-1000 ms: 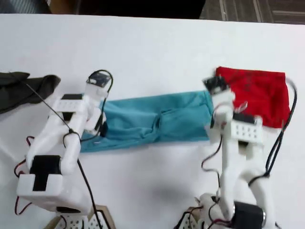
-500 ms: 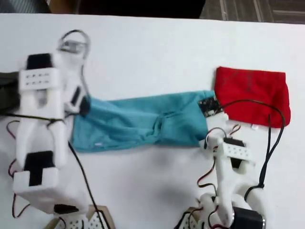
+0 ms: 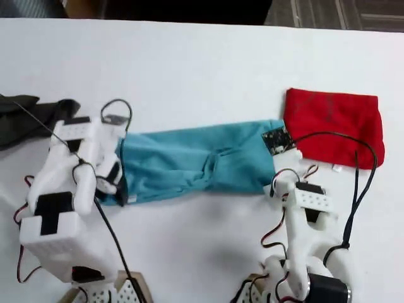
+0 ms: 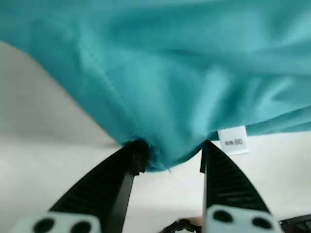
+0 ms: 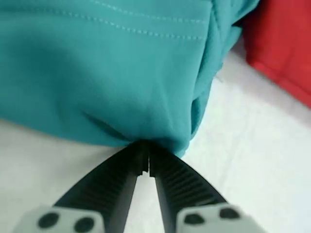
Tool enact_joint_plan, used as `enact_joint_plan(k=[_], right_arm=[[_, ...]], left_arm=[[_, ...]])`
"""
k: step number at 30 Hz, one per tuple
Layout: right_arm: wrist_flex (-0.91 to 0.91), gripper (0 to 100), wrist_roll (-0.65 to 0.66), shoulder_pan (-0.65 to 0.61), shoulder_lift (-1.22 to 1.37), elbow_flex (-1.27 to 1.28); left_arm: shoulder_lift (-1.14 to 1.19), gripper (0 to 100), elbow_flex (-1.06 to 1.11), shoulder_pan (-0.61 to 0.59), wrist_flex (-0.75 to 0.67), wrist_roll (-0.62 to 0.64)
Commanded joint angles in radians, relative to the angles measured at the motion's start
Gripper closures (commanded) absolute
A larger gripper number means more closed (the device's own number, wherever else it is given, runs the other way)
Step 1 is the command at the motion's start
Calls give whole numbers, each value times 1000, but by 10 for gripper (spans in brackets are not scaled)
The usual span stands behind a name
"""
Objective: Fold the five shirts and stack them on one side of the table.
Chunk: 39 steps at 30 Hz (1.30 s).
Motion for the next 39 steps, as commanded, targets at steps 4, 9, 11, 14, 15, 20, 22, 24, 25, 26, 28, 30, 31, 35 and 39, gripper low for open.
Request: enact_joint_plan(k=[4, 9, 11, 14, 15, 20, 22, 24, 25, 26, 28, 30, 31, 35, 39], right_arm=[[-31, 974, -6, 13, -33, 2], [-31, 974, -6, 10, -33, 2], [-31, 974, -6, 10, -33, 2], [-31, 974, -6, 10, -33, 2], [-31, 974, -6, 10, -33, 2], [-31, 974, -6, 10, -33, 2], [-31, 974, -6, 10, -33, 2], [-31, 974, -6, 10, -33, 2], [-31, 974, -6, 10, -33, 2], [-31, 974, -6, 10, -33, 2], [-31, 974, -6, 8, -33, 2], [-31, 974, -6, 8, -33, 2], [-31, 974, -6, 8, -33, 2], [-31, 974, -6, 8, -33, 2], [-31, 974, -6, 7, -33, 2]], left_arm=[[-43, 793, 160, 11, -57, -63], [-213, 793, 197, 9, -25, -66], [-308, 793, 186, 9, 20, -66], [-468, 793, 142, 9, 109, -68], [-522, 793, 120, 9, 133, -68], [-723, 793, 42, 9, 123, -78], [-723, 792, 33, -11, 43, -71], [-674, 790, 39, -44, -60, -31], [-628, 790, 35, -60, -92, -11], [-575, 789, 30, -72, -117, 6], [-446, 788, -7, -89, -118, 34], [-325, 778, -56, -92, -89, 46], [-270, 762, -85, -92, -75, 48], [-123, 740, -199, -92, -48, 44], [-46, 737, -271, -87, -29, 43]])
